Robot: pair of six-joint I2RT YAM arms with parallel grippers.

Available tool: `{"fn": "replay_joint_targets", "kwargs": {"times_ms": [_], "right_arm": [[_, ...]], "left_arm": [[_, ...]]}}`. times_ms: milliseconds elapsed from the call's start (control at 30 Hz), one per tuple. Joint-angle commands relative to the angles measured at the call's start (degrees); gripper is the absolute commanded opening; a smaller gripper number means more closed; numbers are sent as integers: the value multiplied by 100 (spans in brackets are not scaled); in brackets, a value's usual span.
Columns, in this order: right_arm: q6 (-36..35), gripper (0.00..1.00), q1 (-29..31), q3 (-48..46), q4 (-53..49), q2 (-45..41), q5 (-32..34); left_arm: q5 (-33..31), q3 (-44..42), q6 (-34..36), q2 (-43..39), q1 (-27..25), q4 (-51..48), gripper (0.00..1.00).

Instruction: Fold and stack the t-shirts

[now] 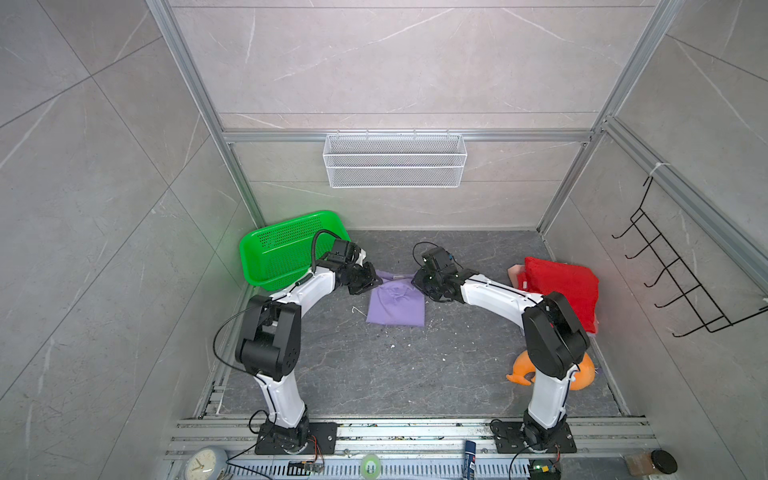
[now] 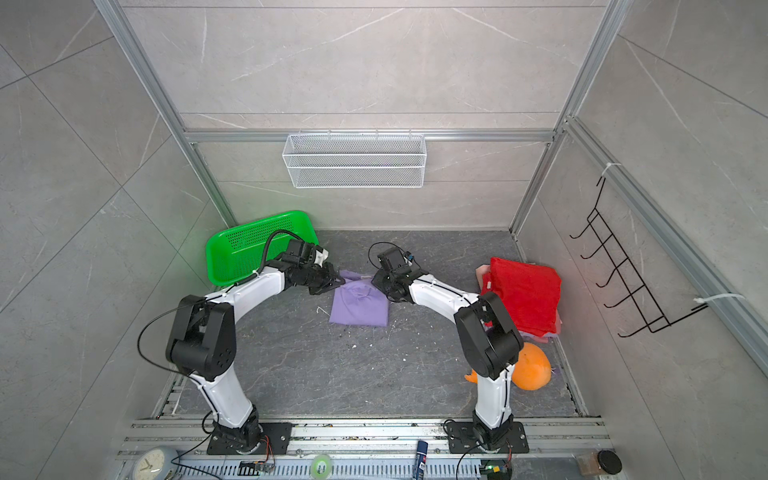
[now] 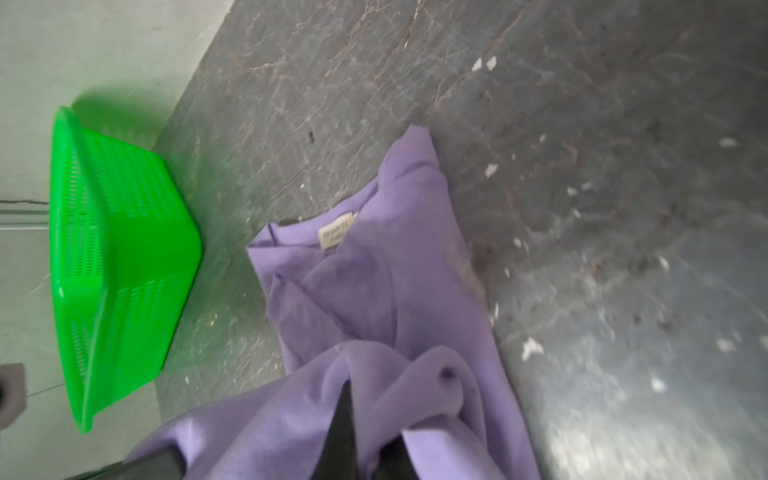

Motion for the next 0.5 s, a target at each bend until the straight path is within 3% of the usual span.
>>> {"fn": "replay_joint_targets", "kwargs": {"times_ms": [0, 100, 233, 467], "right_arm": [[-174, 43, -162, 561, 92, 382, -24], [-513, 57, -319, 801, 560, 625, -329], [-844, 61, -358, 837, 552, 419, -272], [-854, 60, -243, 292, 291, -137, -388]], "left_arm": [[374, 607, 144, 489, 200, 65, 30], [129, 855, 50, 677, 342, 18, 46], [-225, 754, 57, 354, 421, 121, 58], [-415, 376, 93, -172, 299, -32, 60]]}}
